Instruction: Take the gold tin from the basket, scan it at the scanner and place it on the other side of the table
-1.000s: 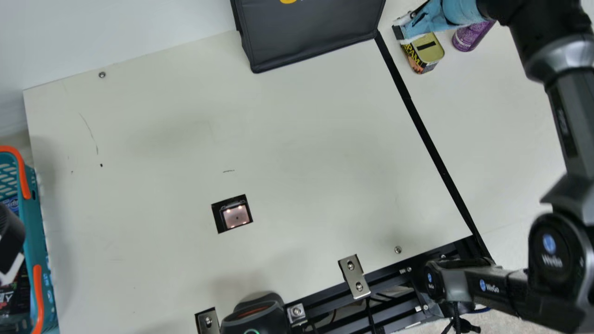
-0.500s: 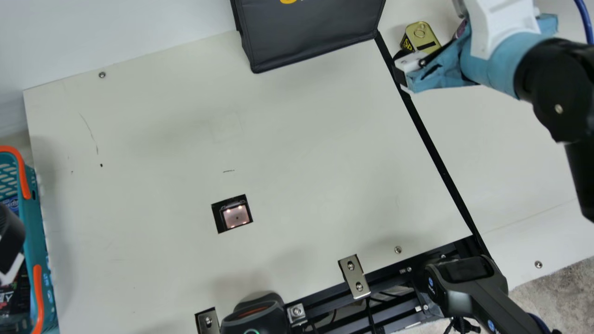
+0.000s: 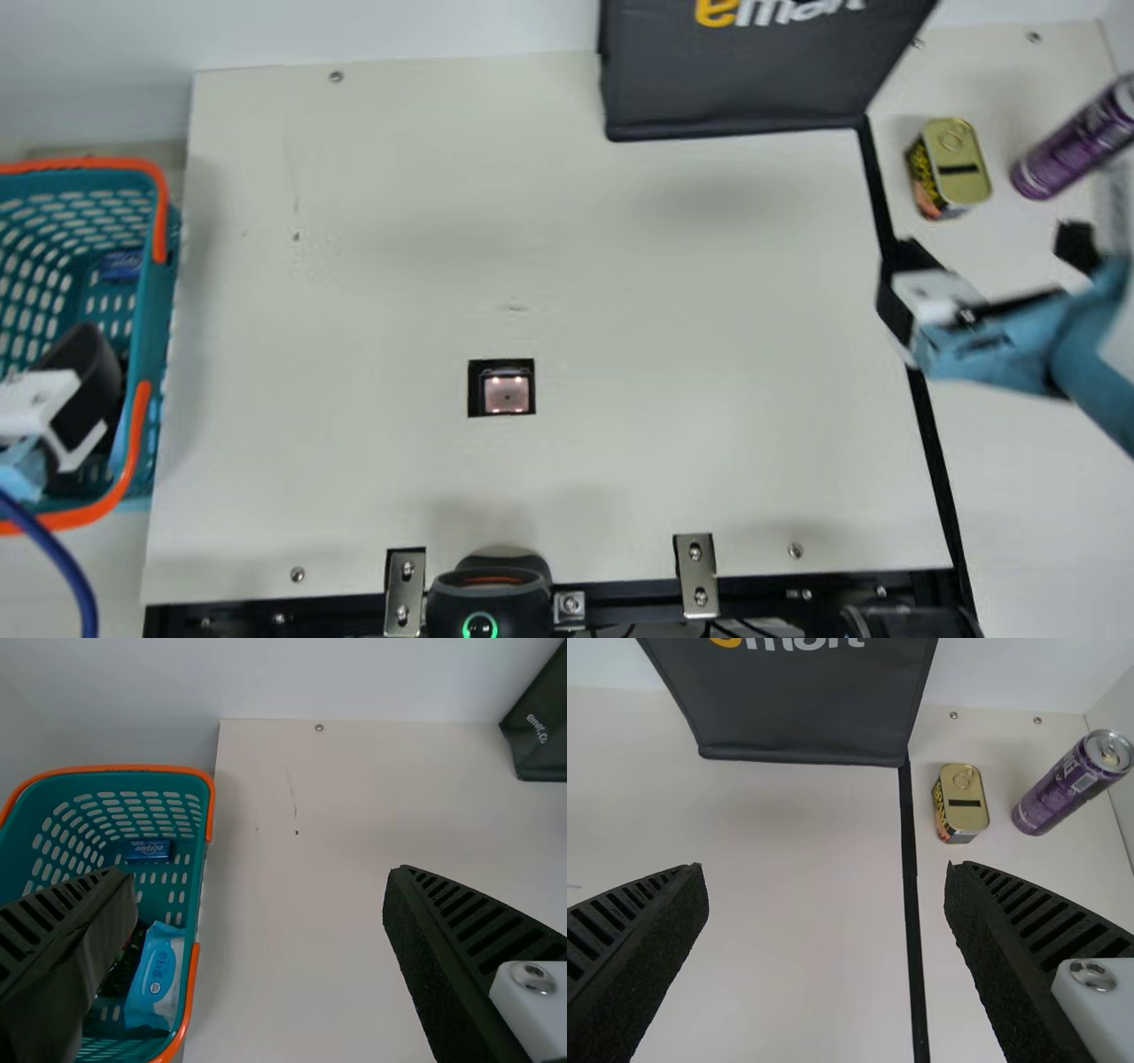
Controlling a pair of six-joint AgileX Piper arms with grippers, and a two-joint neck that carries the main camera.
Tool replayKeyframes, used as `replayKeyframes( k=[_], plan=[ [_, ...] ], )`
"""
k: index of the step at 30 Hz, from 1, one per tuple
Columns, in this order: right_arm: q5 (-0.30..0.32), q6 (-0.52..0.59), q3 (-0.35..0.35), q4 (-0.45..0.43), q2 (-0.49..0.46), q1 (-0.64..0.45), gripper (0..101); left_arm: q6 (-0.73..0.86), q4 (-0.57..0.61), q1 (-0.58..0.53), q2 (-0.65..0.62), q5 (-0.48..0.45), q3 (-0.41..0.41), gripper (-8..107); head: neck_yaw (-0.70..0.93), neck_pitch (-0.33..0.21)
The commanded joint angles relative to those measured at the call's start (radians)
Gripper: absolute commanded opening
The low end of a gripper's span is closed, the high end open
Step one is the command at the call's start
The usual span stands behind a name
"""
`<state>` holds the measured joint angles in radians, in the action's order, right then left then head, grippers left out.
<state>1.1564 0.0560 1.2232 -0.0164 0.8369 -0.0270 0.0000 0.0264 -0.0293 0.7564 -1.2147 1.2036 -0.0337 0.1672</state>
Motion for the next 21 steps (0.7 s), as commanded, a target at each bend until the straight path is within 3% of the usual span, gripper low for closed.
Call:
replayKeyframes(
  k=[1, 7, 21],
  plan=[
    [0.024, -0.026, -0.002, 0.001, -0.045, 0.016, 95, 0.000, 0.000, 0.000, 0.000, 0.000, 0.000, 90, 0.006, -0.029],
    [0.067, -0.056, -0.004, 0.002, -0.093, 0.040, 95, 0.000, 0.000, 0.000, 0.000, 0.001, 0.000, 90, 0.006, -0.029],
    [0.065, -0.056, -0.004, 0.002, -0.100, 0.040, 95, 0.000, 0.000, 0.000, 0.000, 0.000, 0.000, 90, 0.006, -0.029]
  ],
)
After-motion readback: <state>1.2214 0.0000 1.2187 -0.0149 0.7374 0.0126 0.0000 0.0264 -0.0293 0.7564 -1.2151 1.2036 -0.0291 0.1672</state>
